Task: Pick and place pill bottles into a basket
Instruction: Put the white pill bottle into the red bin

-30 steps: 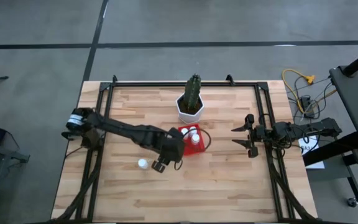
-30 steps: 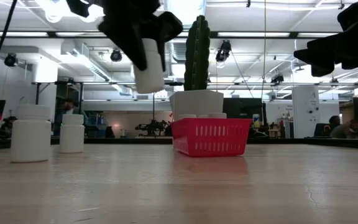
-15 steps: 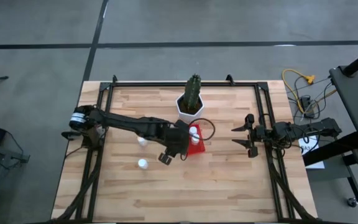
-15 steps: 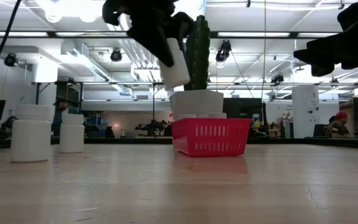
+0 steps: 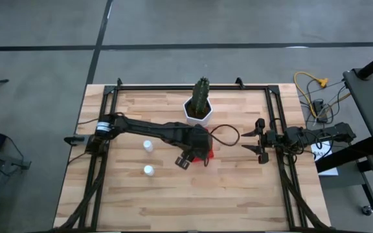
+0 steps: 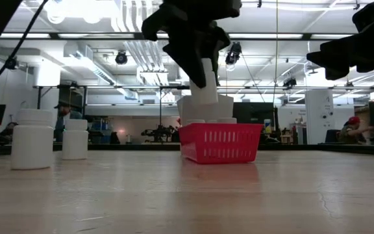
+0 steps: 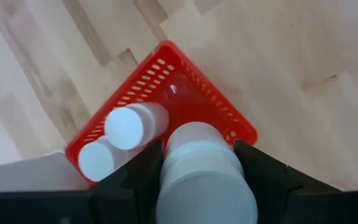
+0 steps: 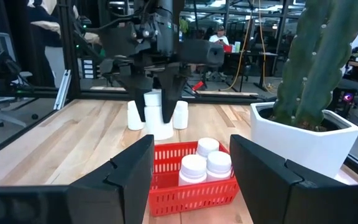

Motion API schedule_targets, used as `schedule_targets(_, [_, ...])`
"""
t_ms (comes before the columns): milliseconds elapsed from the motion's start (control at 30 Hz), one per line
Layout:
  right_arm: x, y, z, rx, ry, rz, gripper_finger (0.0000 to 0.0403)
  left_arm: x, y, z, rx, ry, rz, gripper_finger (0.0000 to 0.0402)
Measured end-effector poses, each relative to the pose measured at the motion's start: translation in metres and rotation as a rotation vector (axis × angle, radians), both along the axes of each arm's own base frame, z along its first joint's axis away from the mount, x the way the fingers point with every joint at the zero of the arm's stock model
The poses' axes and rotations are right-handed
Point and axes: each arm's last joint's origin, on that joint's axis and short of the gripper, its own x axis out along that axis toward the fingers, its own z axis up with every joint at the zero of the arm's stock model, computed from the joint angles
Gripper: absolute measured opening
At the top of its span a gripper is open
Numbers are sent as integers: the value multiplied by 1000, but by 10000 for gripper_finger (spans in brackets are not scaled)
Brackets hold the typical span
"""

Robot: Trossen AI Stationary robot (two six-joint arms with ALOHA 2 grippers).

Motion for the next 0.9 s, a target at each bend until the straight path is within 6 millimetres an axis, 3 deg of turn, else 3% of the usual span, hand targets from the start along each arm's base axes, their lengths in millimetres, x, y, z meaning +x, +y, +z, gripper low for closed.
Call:
schedule_targets(367, [0, 0, 0, -1, 1, 1, 201, 4, 14, -23, 47, 45, 37, 158])
schedule_targets(900, [0, 0, 0, -8, 2, 1, 201, 7, 22, -26, 52, 14, 41, 158])
